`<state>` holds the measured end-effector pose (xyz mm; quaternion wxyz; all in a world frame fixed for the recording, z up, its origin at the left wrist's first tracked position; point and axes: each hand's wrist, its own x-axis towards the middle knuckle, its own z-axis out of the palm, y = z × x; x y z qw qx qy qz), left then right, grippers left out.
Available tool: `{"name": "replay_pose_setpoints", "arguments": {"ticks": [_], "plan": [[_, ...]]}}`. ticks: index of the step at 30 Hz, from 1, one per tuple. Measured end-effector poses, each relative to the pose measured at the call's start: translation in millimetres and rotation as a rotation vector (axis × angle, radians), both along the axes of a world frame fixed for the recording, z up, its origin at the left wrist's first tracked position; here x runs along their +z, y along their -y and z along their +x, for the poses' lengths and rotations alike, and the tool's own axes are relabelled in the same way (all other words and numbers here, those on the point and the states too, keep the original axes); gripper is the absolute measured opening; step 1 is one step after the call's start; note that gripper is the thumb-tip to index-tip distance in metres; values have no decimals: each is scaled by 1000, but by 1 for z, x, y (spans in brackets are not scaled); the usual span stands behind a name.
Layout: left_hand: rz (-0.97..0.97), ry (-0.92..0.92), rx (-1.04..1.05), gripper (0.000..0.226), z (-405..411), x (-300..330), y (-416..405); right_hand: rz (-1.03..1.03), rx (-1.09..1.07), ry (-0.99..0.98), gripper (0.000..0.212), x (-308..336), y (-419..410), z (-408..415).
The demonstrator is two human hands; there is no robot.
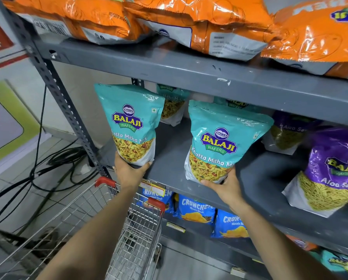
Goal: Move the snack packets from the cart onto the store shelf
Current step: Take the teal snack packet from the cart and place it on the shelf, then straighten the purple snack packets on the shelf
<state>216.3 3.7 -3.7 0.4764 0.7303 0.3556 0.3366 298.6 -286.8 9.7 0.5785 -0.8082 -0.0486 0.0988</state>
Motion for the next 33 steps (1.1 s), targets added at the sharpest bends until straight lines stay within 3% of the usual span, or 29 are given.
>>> {"name": "replay_pose_setpoints", "arguments": {"ticks": [4,9,11,13,16,22,25,29,30,33], "plan": [[-27,-19,-16,108,-2,0,-2,-4,2,-4,107,-1,1,2],[-92,-116,-57,138,-6,0,1,10,21,-19,106,-1,2,1],[-88,-131,-46,134,-12,1,7,37,33,-25,106,2,5,-1],[-49,-91,21,115,-23,4,19,95,31,-39,110,4,10,-5],[66,19,55,69,-37,6,50,155,-58,-36,109,2,33,-17],[208,118,-285,7,-31,1,148,63,-365,192,30,-1,131,-45],[203,186,-512,12,-16,6,213,-26,-501,257,37,-2,201,-53],[127,190,-763,17,21,11,302,-137,-644,245,7,5,288,-60],[103,154,-810,23,32,12,324,-175,-692,255,12,5,307,-60],[21,-44,-894,77,63,10,382,-330,-767,320,19,2,361,-54]]}}
